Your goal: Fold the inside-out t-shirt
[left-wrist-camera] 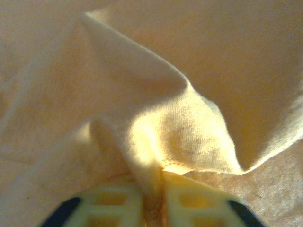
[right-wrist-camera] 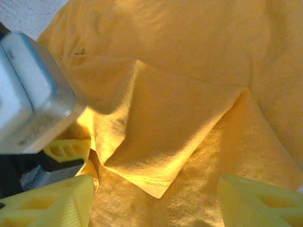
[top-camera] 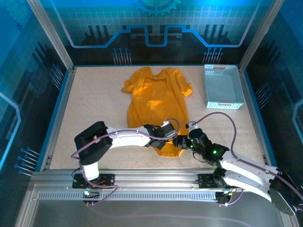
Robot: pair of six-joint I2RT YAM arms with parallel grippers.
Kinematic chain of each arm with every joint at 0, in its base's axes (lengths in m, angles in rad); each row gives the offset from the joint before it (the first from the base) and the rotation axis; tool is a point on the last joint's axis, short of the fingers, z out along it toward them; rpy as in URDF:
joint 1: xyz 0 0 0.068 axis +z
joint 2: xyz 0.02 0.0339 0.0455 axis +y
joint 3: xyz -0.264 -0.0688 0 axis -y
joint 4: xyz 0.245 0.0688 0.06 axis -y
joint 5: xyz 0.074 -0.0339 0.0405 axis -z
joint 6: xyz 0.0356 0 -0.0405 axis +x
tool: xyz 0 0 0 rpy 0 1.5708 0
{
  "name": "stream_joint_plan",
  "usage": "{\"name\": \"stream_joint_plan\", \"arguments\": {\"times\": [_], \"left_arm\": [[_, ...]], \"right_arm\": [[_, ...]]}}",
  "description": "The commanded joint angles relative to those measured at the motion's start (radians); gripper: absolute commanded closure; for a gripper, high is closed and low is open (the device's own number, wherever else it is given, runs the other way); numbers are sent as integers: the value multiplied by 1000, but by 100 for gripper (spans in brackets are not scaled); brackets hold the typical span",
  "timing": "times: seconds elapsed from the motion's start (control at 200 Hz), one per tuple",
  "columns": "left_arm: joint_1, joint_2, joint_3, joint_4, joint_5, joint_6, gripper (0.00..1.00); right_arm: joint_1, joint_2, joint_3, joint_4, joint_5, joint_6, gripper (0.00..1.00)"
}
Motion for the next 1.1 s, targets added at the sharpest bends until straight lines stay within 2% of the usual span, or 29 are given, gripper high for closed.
{"name": "stream_joint_plan", "arguments": {"times": [0.0,0.08,0.215,0.34,0.51,0.605,0.73,0.89,0.945,1.035,1.095], "left_arm": [[5,-83,27,15,16,-24,92],[5,-132,25,29,8,-36,100],[12,-207,31,34,-9,-59,100],[31,-280,36,46,11,-74,100],[50,-334,57,42,45,-67,100],[52,-346,69,31,54,-63,100],[55,-378,71,23,60,-67,100],[60,-411,76,3,72,-65,100],[61,-420,77,-4,76,-64,100],[61,-439,74,0,105,-68,100],[60,-454,77,0,122,-70,100]], "right_arm": [[-11,0,4,-16,-12,7,30],[-6,8,3,-3,-21,-1,30],[43,21,6,64,-48,-54,30],[161,58,10,188,-50,-120,32],[271,254,77,274,1,-114,35],[292,361,86,418,37,-103,38],[309,441,113,466,142,-150,41],[290,439,57,562,295,-184,43],[263,439,53,568,280,-194,43],[207,472,61,589,179,-193,44],[202,484,71,583,193,-207,45]]}}
